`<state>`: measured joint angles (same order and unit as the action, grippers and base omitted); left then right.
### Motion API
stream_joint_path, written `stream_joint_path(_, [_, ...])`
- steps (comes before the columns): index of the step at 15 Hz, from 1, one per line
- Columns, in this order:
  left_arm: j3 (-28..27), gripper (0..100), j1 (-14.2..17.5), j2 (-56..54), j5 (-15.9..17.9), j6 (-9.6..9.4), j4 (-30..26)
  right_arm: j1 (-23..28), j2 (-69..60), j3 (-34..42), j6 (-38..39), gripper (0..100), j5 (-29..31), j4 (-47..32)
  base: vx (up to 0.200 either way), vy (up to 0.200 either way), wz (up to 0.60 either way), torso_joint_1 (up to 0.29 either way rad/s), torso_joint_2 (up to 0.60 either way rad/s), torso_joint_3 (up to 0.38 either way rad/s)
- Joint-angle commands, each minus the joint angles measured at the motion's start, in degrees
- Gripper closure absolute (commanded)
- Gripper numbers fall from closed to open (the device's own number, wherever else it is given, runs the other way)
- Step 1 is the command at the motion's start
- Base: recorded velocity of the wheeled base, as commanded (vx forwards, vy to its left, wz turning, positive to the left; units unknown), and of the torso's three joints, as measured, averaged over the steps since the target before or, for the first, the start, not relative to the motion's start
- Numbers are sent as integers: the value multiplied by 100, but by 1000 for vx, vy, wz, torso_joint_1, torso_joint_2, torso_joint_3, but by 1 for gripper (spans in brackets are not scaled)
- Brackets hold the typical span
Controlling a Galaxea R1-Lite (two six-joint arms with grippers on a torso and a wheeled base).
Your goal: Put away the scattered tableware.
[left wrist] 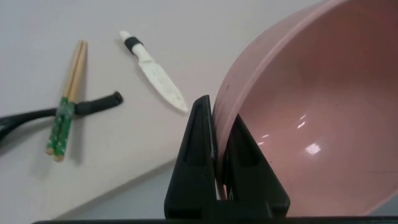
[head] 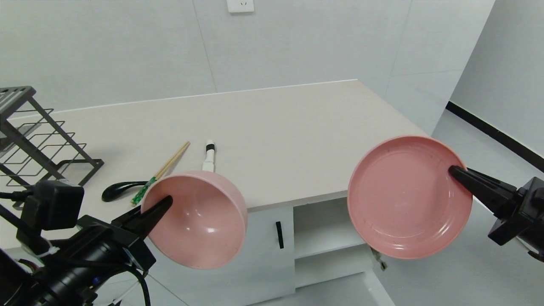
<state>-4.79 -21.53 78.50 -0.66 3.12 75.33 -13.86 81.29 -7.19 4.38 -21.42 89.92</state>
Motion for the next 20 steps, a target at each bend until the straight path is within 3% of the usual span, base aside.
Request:
stream_joint_path(1, [48,100,-18,-18,4,-13,8,-3,10,7,2,100,-3,8,0,0,0,-271,515,246])
stream_joint_path(4, [189,100,-291,-10,4,-31,149,-3,28,16,2,100,-3,8,0,0,0,-259,492,238])
stream_joint_path(13, [242,100,-510,-62,4,-48,149,-3,80,51,-7,100,-3,8,0,0,0,-252,467,213])
stream_joint_path(16, [374,100,-616,-106,4,-365,149,-3,80,51,-7,100,-3,8,0,0,0,-251,354,134])
stream_joint_path(20, [374,100,-616,-115,4,-374,158,-3,80,51,-7,100,-3,8,0,0,0,-239,322,122])
